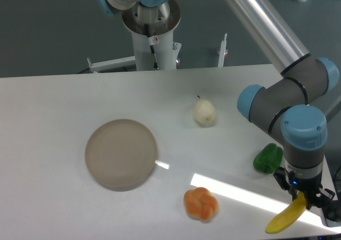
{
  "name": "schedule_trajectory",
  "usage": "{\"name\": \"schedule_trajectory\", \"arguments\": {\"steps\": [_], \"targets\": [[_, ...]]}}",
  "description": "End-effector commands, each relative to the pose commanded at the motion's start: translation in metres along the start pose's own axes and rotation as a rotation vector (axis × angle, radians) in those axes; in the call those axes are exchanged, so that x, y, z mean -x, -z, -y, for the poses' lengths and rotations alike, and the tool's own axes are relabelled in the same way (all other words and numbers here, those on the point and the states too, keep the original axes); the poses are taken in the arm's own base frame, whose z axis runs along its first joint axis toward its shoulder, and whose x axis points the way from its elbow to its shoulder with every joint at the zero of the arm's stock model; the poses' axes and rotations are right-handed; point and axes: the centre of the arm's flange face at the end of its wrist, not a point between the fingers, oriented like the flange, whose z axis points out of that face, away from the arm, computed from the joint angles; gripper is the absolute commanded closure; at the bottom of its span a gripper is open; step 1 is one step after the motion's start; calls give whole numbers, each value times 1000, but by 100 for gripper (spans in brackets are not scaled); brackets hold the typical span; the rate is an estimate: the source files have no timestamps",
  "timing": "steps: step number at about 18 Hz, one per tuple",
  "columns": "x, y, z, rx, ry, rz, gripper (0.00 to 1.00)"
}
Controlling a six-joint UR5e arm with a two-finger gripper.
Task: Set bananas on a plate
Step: 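Lift the held yellow banana up from the table edge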
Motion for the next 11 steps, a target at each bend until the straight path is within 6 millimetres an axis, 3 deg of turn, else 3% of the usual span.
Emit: {"name": "schedule_trajectory", "arguments": {"steps": [8, 10, 11], "targets": [[-2, 13, 3, -2, 6, 11, 67], [-12, 27, 14, -15, 40, 11, 67], [-15, 45, 20, -28, 67, 15, 67]]}}
